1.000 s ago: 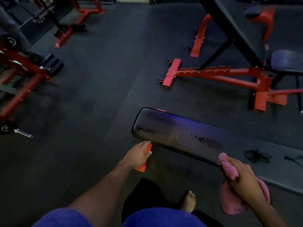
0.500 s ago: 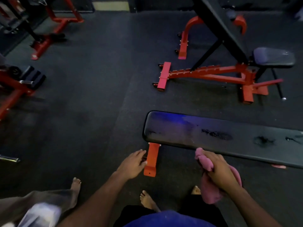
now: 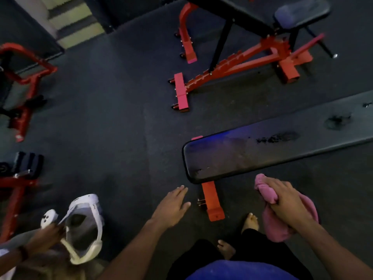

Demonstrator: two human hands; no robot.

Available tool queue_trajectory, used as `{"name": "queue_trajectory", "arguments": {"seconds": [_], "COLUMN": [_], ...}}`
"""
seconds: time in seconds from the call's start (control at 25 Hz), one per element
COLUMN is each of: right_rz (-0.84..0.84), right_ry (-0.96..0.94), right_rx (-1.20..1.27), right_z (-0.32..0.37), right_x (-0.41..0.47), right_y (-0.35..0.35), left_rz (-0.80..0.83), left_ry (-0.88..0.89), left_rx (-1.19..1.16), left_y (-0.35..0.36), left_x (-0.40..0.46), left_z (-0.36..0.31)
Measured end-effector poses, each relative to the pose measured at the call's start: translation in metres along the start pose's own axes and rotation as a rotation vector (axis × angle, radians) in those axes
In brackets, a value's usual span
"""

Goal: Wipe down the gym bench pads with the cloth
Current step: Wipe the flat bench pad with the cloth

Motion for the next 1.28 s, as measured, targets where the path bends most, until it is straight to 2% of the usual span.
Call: {"name": "queue_trajectory", "arguments": {"seconds": [0.2,0.4,0.56,0.64,0.76,0.84,0.92,1.0,1.16,1.2,1.28], "right_rz": [-0.041,-0.159,-0.334,-0.354,-0.318,-0.406,-0.595,-0.742,-0.810,-0.814,-0.780], "right_ry": [0.081,0.265,0.500,0.601,0.605,0.636,0.797,0.943,1.205,1.207,1.140], "right_rx": [-0.059,-0.030,0.018,0.121,0.044,-0.023,-0.057,-0.115,-0.152,-0.194,-0.213], "right_z": [0.053,0.094,0.110,0.107,0.091,0.070,0.059,0.029,-0.068,-0.065,-0.020], "right_x": [0.042,0.094,0.157,0.197,0.243,0.259,0.261,0.267,0.252,0.251,0.262], "right_y": [0.066,0.146,0.249,0.294,0.348,0.371,0.360,0.316,0.240,0.242,0.281], "left_rz": [0.067,0.079,-0.005,-0.021,-0.136,-0.266,-0.342,-0.389,-0.387,-0.382,-0.374], "left_ry": [0.107,0.325,0.630,0.735,0.916,1.000,1.081,1.109,1.103,1.099,1.101], "left_rx": [0.184,0.333,0.494,0.507,0.604,0.608,0.562,0.541,0.576,0.574,0.567], "left_y": [-0.016,-0.021,-0.003,0.018,0.057,0.075,0.082,0.078,0.083,0.084,0.082], "left_x": [0.068,0.185,0.317,0.370,0.427,0.453,0.462,0.459,0.462,0.462,0.459], "left_z": [0.041,0.042,0.009,-0.021,-0.039,-0.032,-0.022,-0.023,-0.022,-0.023,-0.024]}}
Point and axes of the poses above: each hand's wrist, its own x-axis towards the middle knuckle, its own y-axis out of the palm, z = x × y, the point moved 5 cm from there along x, towards the middle knuckle, and after that the axes turned 12 degrees about -y, right-handed, at the moved point
